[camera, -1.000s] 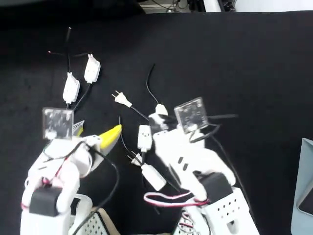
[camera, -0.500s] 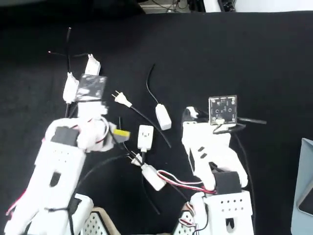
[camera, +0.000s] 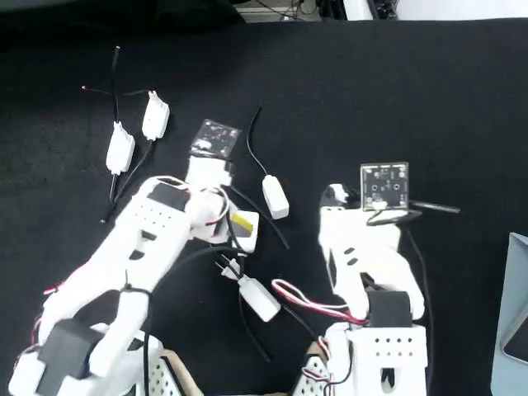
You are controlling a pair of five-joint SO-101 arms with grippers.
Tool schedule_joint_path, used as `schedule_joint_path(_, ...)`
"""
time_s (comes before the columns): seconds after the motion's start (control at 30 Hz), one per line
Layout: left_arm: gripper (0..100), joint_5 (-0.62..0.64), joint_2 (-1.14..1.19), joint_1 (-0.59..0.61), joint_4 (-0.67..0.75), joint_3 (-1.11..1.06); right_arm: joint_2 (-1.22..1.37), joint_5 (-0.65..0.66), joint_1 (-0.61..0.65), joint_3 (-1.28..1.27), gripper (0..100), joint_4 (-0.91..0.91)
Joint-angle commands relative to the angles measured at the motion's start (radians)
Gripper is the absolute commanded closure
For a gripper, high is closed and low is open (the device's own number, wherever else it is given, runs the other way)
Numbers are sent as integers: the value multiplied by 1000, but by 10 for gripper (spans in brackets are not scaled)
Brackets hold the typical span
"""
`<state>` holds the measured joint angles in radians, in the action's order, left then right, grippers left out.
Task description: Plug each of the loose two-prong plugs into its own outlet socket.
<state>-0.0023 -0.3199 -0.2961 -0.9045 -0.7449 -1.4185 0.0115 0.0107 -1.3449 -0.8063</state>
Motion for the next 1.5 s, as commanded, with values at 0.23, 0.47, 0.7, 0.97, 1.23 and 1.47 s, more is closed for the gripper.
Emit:
schedule_joint_path(0.23,647,-5,66,-67,164,54,-10,11,-68,7,985,-6)
schedule_joint_path(0.47,648,126,107,-65,269,122,-10,8,-68,5,985,-8)
schedule_joint_path(0.7,648,250,270,-82,267,285,-10,6,-68,4,985,-8)
schedule_joint_path(0.97,648,272,454,-117,267,401,-10,6,-68,4,985,-8)
schedule_joint_path(1.23,801,262,502,-148,276,429,-10,6,-68,4,985,-8)
schedule_joint_path(1.47,862,183,512,-170,267,444,-10,6,-68,4,985,-8)
